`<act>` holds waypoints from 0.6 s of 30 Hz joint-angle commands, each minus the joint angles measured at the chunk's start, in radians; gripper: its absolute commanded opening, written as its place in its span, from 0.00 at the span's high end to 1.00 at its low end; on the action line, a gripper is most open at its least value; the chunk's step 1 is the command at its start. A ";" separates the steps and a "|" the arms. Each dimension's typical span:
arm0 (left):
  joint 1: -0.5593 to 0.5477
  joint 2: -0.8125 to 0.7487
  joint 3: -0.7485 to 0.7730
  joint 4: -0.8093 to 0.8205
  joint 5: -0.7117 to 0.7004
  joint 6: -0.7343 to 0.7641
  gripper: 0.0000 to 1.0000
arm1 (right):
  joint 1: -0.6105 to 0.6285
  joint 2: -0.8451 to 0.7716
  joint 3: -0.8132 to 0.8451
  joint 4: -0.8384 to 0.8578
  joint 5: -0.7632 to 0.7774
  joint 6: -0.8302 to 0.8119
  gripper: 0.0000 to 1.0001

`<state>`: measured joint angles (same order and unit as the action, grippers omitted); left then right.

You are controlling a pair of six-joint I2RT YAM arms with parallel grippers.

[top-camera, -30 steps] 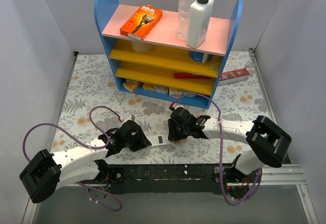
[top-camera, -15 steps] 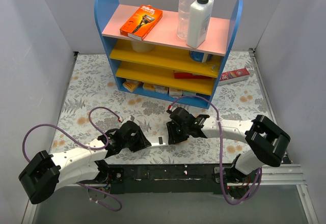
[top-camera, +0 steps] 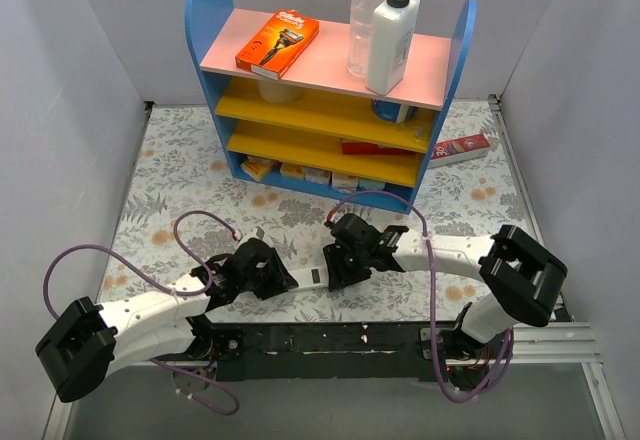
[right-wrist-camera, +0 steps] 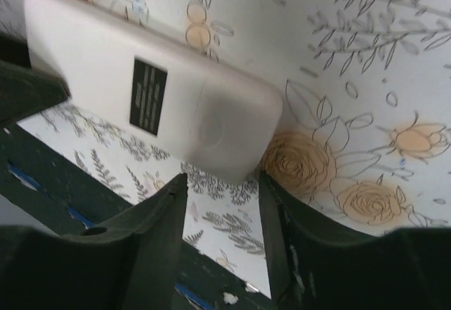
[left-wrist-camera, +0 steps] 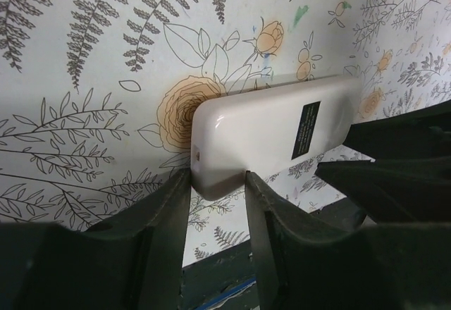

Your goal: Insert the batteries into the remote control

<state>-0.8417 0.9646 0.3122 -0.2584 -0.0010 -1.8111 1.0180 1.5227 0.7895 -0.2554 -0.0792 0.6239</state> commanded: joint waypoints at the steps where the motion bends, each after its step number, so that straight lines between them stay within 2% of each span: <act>1: -0.013 -0.029 -0.012 -0.001 -0.031 -0.002 0.61 | 0.027 -0.070 0.014 -0.070 0.002 -0.015 0.44; 3: -0.013 -0.032 -0.010 -0.005 -0.040 -0.002 0.54 | 0.021 -0.108 0.005 -0.068 0.041 -0.015 0.38; 6: -0.013 -0.035 -0.001 -0.015 -0.054 0.001 0.47 | 0.013 -0.166 -0.018 -0.064 0.109 -0.013 0.36; 9: -0.013 -0.044 0.008 -0.030 -0.073 0.004 0.36 | 0.007 -0.247 -0.045 -0.064 0.195 -0.007 0.32; 12: -0.013 -0.082 0.024 -0.064 -0.119 0.006 0.18 | 0.005 -0.359 -0.068 -0.070 0.327 -0.006 0.23; 14: -0.013 -0.133 0.053 -0.094 -0.186 0.010 0.02 | 0.005 -0.426 -0.087 -0.085 0.413 -0.006 0.19; 18: -0.013 -0.251 0.161 -0.264 -0.376 0.051 0.02 | 0.004 -0.652 -0.101 -0.166 0.684 0.002 0.11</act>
<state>-0.8528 0.8219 0.3500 -0.3489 -0.1535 -1.8065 1.0267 1.0523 0.6998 -0.3592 0.2893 0.6224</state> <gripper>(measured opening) 0.980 0.876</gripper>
